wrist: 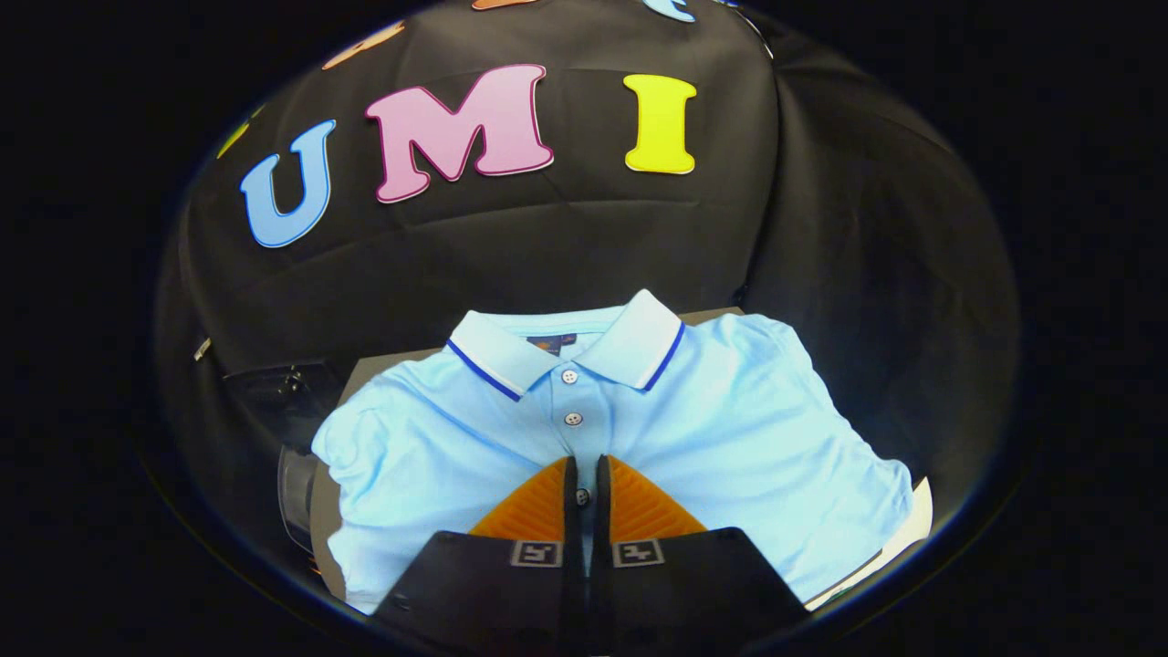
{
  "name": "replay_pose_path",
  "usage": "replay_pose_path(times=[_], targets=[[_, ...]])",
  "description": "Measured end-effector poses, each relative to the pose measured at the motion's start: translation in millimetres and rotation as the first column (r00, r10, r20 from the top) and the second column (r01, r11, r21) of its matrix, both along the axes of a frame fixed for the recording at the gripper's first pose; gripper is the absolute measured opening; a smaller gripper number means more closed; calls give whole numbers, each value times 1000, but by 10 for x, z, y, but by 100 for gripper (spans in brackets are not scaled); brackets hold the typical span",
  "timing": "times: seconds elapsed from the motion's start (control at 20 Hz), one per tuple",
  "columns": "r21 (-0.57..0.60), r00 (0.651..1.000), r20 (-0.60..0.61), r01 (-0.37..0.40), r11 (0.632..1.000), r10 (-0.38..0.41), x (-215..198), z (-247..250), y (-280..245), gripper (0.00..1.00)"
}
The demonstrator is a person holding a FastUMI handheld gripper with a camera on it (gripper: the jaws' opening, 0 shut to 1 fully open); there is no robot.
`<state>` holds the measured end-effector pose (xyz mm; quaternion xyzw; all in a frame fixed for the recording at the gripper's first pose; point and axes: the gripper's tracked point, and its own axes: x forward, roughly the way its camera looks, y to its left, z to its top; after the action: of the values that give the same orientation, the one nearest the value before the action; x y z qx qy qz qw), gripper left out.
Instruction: Put the clothes into the washing machine and then close the washing machine lid.
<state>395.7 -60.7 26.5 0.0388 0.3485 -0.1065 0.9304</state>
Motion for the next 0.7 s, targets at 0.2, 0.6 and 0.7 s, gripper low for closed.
replay_pose_path(times=[0.2, 0.6, 0.7], targets=[[27, 1000, 23, 20, 999, -21, 9, 8, -8, 5], [4, 994, 100, 35, 999, -35, -47, 309, 99, 5], [29, 988, 147, 37, 999, -41, -67, 531, 179, 5]])
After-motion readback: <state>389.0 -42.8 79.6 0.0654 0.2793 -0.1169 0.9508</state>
